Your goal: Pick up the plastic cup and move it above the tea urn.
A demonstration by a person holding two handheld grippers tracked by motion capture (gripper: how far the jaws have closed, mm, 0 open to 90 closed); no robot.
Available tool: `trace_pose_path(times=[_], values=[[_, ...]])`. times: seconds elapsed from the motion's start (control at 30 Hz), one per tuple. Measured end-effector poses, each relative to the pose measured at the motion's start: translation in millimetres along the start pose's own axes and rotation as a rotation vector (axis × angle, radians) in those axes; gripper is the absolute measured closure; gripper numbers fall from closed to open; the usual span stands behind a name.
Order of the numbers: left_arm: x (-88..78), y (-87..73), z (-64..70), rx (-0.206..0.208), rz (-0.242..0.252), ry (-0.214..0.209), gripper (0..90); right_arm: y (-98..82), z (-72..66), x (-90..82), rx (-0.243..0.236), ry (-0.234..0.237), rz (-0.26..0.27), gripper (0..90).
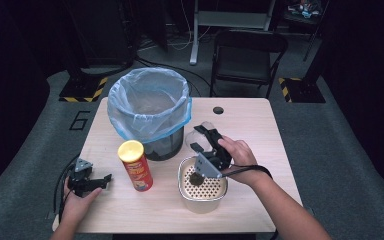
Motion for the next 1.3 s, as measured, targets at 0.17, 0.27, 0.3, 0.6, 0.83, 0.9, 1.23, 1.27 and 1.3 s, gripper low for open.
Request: trace_pose_path(times=[0.17, 0.27, 0.3, 0.6, 0.83, 0.9, 1.23, 1.27, 1.3], values=[[0.0, 0.1, 0.0, 0.000, 0.001, 0.000, 12.1, -16.1, 9.1, 11.7, 0.374, 0.115, 0.000, 33.7], [0.0, 0.0, 0.0, 0.000, 0.000, 0.000, 12.1, -23.5, 16.3, 17.4, 0.563, 0.157, 0.001, 33.7], [0.0, 0.0, 0.0, 0.000, 0.000, 0.000, 12.1, -27.3, 20.7, 19.5, 0.633, 0.165, -0.003, 33.8], [0.1, 0.0, 0.0, 0.000, 0.000, 0.000, 12.1, -37.8, 49.8, 33.2, 1.028, 0.234, 0.025, 33.7], [0.0, 0.0, 0.1, 0.000, 0.000, 0.000, 12.0, -36.2, 58.8, 37.3, 1.048, 0.220, 0.018, 33.6], [0.1, 0.1, 0.1, -0.001, 0.001, 0.000, 12.1, -35.0, 59.6, 36.5, 1.056, 0.225, 0.017, 33.6], [-0.1, -0.1, 0.0, 0.002, -0.001, -0.001, 12.0, -22.2, 74.3, 22.1, 1.053, 0.237, 0.033, 33.6], [-0.2, -0.2, -0.5, 0.007, -0.003, 0.000, 12.0, -20.2, 76.1, 20.4, 1.050, 0.239, 0.033, 33.6], [-0.2, -0.4, -0.1, 0.004, -0.004, -0.001, 12.0, -16.3, 79.3, 17.3, 1.044, 0.243, 0.035, 33.6]])
Point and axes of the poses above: each handheld gripper's, and its own axes: x roughly forward along the jaws, y roughly out of its top, z roughly to its right, the point moved 10 cm from there along x, roughly forward along the jaws, and after that the axes turned 1 degree about y, right-handed, at the moved point
